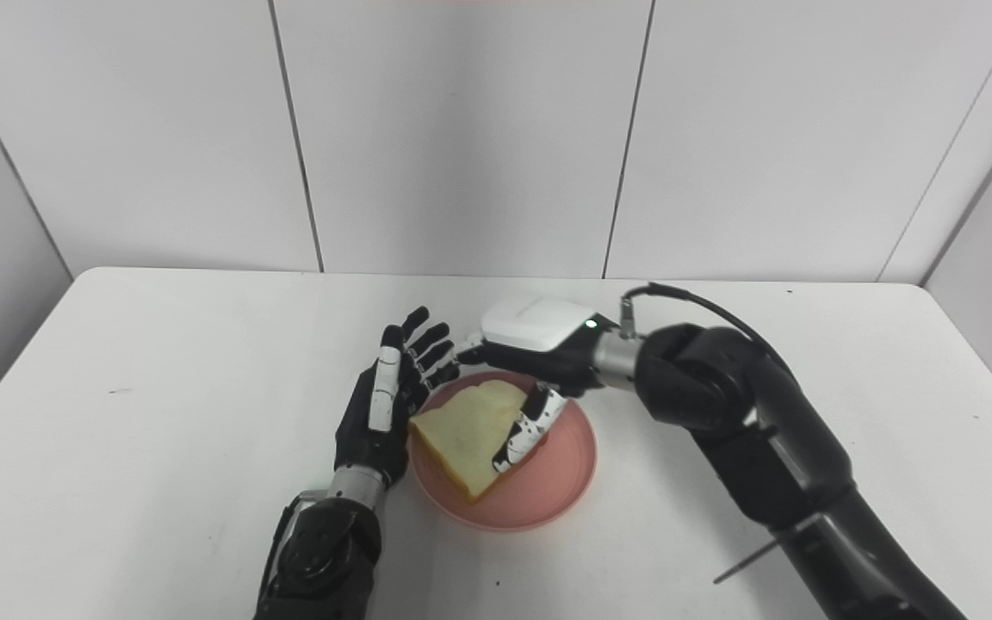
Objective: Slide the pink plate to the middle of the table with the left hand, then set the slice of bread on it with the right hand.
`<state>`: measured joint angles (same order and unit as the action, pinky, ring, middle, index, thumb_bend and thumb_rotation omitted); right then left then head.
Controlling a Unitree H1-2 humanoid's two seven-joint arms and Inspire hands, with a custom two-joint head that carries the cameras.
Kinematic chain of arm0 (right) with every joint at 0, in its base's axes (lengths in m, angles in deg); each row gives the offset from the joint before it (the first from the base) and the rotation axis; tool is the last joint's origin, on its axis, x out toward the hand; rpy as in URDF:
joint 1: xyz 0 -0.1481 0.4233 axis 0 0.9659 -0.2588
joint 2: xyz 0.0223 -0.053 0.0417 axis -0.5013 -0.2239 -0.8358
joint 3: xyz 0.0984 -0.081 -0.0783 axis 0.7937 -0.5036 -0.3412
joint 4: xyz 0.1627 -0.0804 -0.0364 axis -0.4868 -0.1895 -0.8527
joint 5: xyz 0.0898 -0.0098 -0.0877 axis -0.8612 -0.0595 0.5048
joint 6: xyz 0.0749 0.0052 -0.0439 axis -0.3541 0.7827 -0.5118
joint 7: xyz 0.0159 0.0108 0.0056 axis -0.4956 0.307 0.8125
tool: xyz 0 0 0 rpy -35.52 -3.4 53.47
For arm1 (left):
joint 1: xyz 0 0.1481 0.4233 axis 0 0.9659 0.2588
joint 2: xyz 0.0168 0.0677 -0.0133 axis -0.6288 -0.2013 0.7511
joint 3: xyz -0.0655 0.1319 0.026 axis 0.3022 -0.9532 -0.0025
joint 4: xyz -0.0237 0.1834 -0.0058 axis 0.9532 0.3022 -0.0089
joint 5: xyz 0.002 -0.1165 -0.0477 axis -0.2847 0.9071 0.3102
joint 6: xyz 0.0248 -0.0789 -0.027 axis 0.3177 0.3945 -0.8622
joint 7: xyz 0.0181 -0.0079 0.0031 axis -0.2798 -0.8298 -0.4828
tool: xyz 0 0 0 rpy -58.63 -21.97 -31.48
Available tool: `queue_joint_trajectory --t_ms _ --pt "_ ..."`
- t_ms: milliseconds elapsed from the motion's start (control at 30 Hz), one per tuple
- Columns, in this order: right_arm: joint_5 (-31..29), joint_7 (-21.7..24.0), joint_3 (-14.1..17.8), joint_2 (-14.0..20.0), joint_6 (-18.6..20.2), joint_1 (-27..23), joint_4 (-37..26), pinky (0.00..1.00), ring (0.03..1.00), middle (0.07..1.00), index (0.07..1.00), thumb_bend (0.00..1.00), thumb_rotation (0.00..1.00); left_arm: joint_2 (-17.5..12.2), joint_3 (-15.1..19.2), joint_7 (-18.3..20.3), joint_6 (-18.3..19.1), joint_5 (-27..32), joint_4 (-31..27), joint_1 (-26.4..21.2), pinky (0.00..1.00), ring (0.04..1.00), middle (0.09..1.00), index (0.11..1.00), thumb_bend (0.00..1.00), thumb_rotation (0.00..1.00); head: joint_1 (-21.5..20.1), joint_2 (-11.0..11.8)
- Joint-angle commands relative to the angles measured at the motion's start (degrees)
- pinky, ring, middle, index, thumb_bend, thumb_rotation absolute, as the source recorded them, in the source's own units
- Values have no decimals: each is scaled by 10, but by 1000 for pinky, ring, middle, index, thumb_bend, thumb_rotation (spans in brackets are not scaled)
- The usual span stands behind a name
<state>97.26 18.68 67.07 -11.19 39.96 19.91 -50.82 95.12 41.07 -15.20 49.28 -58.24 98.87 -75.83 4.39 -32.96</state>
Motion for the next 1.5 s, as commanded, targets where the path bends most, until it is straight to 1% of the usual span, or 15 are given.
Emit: queue_joint_trajectory --t_ms 0,33,67,133,233,300,433,500,600,767,800,933,1100,1200,1467 --pt "-14 -54 29 7 -6 -11 -3 787 844 836 794 999 647 1 5 -6 25 3 1 12 755 842 841 873 811 897 -1 0" --pt "-14 -76 38 4 -11 -2 4 770 839 836 795 950 742 0 5 -6 26 3 1 12 754 841 842 873 809 898 -2 0" --pt "-12 -93 46 0 -10 6 9 760 838 838 797 913 782 0 5 -5 27 3 0 12 755 841 843 872 807 899 -5 1" --pt "-20 -128 66 -11 0 23 20 761 843 845 808 824 843 -1 6 -6 28 3 0 12 757 847 844 871 808 899 -7 1" --pt "-63 -175 99 -39 7 49 52 794 862 854 823 793 893 -2 7 -6 26 2 0 13 755 849 847 870 810 899 -7 1" --pt "-135 -192 134 -72 24 72 75 857 900 874 837 815 908 -2 7 -8 26 -2 -3 14 745 848 847 865 807 899 -8 0" --pt "-264 -251 206 -160 15 135 103 801 894 909 860 865 979 -3 4 -12 23 -11 -9 17 742 851 848 865 802 903 -11 -1" --pt "-301 -273 229 -190 1 153 109 804 878 903 866 818 956 -5 2 -13 20 -15 -9 18 737 849 847 866 798 908 -13 -1" --pt "-342 -296 251 -218 -2 166 114 815 857 873 856 825 943 -6 2 -12 18 -18 -8 18 736 846 846 865 797 912 -16 -1" --pt "-376 -321 267 -233 17 173 112 833 857 872 867 861 973 -8 2 -16 9 -25 -3 18 739 839 847 866 798 908 -21 0" --pt "-384 -327 271 -236 22 174 109 832 856 866 859 885 941 -8 1 -18 5 -29 -1 18 745 839 846 868 797 913 -21 0" --pt "-418 -359 291 -256 40 178 109 845 859 867 847 898 928 -4 -5 -44 -6 -63 -9 20 743 847 845 857 843 907 -20 0" --pt "-436 -387 299 -270 52 182 108 867 903 911 885 846 962 4 -7 -67 -10 -79 -25 19 931 929 921 866 887 893 -20 0" --pt "-441 -390 296 -271 54 185 105 888 905 909 879 841 962 6 -12 -81 -13 -94 -34 19 983 961 951 885 892 898 -21 -2" --pt "-443 -395 288 -272 53 186 101 883 888 902 865 826 962 7 -23 -107 6 -122 -48 14 1000 1000 1000 947 849 928 -24 2"
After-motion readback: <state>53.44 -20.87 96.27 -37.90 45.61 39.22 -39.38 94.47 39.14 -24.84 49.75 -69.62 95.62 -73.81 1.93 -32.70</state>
